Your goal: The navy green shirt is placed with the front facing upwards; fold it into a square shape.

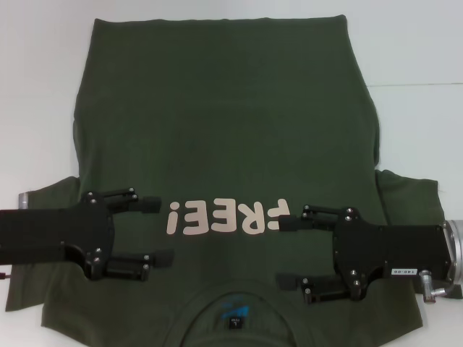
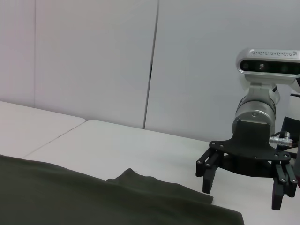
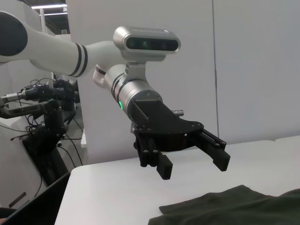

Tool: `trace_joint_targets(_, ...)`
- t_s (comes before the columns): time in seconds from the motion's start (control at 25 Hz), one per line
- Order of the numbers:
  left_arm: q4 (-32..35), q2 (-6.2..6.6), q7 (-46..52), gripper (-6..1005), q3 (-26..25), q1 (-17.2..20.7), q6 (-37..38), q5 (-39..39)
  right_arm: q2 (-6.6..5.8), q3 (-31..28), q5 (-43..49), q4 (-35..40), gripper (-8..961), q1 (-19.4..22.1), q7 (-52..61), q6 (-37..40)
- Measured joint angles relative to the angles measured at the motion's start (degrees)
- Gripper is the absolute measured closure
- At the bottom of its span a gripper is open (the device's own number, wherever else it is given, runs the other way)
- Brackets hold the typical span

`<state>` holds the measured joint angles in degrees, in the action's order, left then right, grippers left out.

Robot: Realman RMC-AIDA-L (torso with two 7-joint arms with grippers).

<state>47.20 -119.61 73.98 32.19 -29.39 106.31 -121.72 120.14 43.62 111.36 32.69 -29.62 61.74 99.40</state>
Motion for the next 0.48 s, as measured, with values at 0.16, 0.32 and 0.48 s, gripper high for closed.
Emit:
trace_joint_targets(0.16,0.0,0.0,0.0,112,0.1,0.0,0.1,0.0,0.0,0.0,0.0,0.0,78,0.0,0.0,-0.1)
trace_joint_targets(0.32,0.1,-0.01,0.0,113,0.2,0.0,0.3,-0.1,0.0,0.0,-0.2,0.0,78,0.0,0.0,-0.1)
trace_joint_targets(0.48,0.1,-0.01,0.0,113,0.2,0.0,0.4,-0.2,0.0,0.0,-0.2,0.0,76,0.0,0.0,-0.1)
